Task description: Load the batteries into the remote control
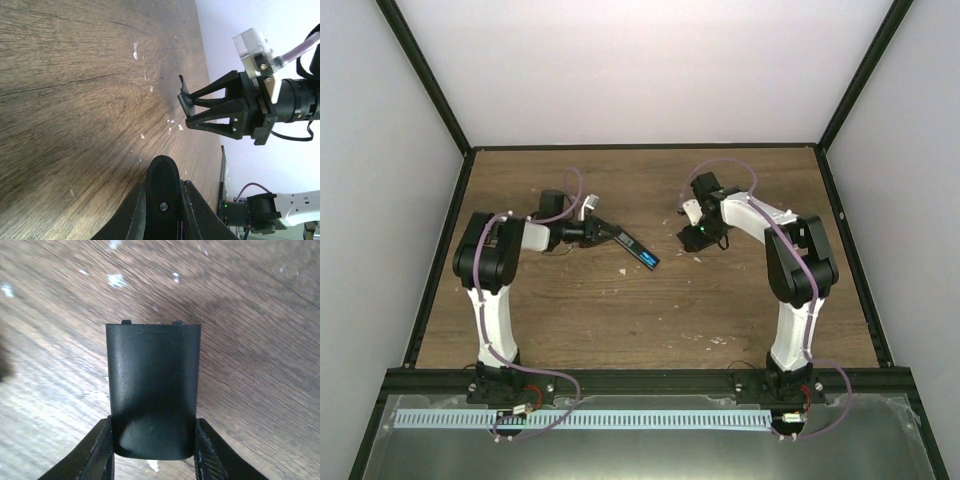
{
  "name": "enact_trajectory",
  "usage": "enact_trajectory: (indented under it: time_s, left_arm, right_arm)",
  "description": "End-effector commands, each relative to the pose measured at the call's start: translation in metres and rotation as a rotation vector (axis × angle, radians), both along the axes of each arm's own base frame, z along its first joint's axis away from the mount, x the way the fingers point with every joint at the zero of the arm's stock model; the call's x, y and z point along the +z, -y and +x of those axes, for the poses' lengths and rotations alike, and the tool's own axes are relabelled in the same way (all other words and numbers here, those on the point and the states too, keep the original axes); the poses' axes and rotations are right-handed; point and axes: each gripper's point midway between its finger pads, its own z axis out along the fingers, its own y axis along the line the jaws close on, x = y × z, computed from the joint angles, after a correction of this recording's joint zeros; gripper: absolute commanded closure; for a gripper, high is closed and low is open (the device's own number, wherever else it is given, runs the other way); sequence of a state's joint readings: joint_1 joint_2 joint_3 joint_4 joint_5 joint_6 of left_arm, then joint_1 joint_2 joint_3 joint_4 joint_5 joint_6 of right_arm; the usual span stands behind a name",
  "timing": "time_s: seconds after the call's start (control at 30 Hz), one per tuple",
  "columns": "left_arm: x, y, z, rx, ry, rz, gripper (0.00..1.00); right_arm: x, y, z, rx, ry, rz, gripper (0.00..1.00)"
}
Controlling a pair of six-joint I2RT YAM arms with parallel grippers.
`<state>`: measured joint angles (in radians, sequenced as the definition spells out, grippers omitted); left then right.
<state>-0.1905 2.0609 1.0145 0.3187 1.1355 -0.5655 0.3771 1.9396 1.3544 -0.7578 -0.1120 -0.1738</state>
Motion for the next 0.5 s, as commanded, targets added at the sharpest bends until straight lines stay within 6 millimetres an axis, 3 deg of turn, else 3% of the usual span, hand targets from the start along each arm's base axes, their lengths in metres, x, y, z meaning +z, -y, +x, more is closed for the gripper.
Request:
enact_trajectory:
  time_s: [0.0, 0.23, 0.47]
  left_arm:
    - [-0.014, 0.001, -0.001, -0.013, 0.035, -0.005, 1.00]
    - [-0.015, 0.004, -0.003, -0.036, 0.044, -0.035, 1.00]
    - [-0.015, 0.005, -0.004, -0.056, 0.046, -0.050, 1.00]
  right_arm:
    - [0.039, -0.030, 0.001, 0.089, 0.074, 0.129, 0.71]
    - [0.050, -0.075, -0.026, 0.275, 0.056, 0.257, 0.71]
    - [0.035, -0.103, -0.052, 0.408, 0.025, 0.263, 0.71]
